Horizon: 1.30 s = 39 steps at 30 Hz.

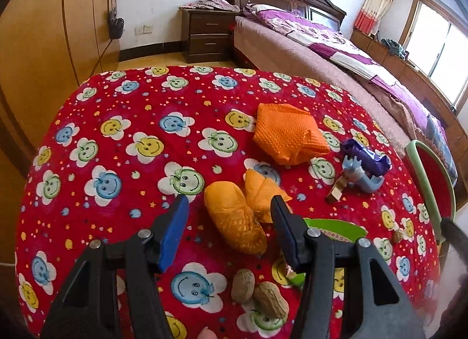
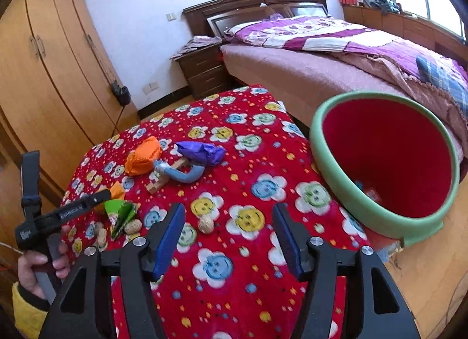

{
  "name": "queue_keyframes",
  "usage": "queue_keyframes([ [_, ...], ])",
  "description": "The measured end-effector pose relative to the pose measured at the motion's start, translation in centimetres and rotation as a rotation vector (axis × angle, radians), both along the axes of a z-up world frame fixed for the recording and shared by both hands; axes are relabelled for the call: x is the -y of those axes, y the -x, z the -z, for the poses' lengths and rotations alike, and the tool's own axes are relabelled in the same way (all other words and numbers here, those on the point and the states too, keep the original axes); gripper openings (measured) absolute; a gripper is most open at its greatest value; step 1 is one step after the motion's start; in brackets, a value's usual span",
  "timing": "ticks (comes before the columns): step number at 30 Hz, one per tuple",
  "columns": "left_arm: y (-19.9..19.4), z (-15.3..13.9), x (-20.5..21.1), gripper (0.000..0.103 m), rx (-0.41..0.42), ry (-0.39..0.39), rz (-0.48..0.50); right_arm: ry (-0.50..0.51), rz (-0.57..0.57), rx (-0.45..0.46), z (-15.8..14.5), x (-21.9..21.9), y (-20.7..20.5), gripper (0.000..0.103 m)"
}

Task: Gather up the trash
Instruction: 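Move both tools back over the bedspread toward the foam net and purple bag, then grasp the yellow foam net with the left gripper while the right gripper grasps the purple bag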

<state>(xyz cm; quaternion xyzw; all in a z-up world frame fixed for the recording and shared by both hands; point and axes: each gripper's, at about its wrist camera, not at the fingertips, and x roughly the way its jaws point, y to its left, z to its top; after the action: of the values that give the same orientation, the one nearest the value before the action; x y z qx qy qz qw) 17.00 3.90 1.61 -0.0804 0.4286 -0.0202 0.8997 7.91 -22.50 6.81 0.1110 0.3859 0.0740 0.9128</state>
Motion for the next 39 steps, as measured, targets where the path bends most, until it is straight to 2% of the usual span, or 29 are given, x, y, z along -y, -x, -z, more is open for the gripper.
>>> queue_keyframes([
  [8, -0.1, 1.1, 0.5, 0.057, 0.016, 0.019, 0.004, 0.029, -0.010, -0.018, 0.0, -2.4, -3.7, 0.067],
  [10, 0.1, 1.1, 0.7, 0.053, 0.026, 0.011, 0.011, 0.022, -0.009, -0.035, 0.3, -2.8, -4.7, 0.071],
  [15, 0.2, 1.1, 0.9, 0.034, 0.032, 0.034, 0.029, 0.002, -0.006, -0.077, 1.3, -4.0, -7.3, 0.071],
  [18, 0.3, 1.0, 0.5, 0.030, 0.045, 0.066, 0.025, 0.029, -0.012, -0.078, 1.8, -4.8, -8.8, 0.071],
  [25, 0.4, 1.1, -0.4, 0.028, 0.049, 0.124, 0.018, 0.124, -0.057, -0.085, 3.1, -5.4, -12.0, 0.071],
  [27, 0.4, 1.1, -0.4, 0.028, 0.052, 0.131, 0.020, 0.116, -0.067, -0.090, 3.6, -5.2, -12.7, 0.071],
  [29, 0.4, 1.1, -0.6, 0.028, 0.052, 0.140, 0.021, 0.083, -0.072, -0.102, 4.2, -4.8, -13.2, 0.067],
  [31, 0.5, 1.1, -0.8, 0.028, 0.053, 0.145, 0.022, 0.064, -0.079, -0.121, 5.0, -4.7, -13.5, 0.048],
  [33, 0.6, 1.0, -0.7, 0.028, 0.059, 0.150, 0.026, 0.090, -0.079, -0.092, 5.1, -4.8, -13.2, 0.043],
  [34, 0.7, 0.9, -0.6, 0.028, 0.064, 0.148, 0.031, 0.106, -0.075, -0.082, 5.1, -4.9, -13.0, 0.036],
  [39, 1.1, 0.8, -0.6, 0.028, 0.079, 0.150, 0.045, 0.025, -0.054, -0.083, 5.2, -3.7, -12.8, 0.031],
])
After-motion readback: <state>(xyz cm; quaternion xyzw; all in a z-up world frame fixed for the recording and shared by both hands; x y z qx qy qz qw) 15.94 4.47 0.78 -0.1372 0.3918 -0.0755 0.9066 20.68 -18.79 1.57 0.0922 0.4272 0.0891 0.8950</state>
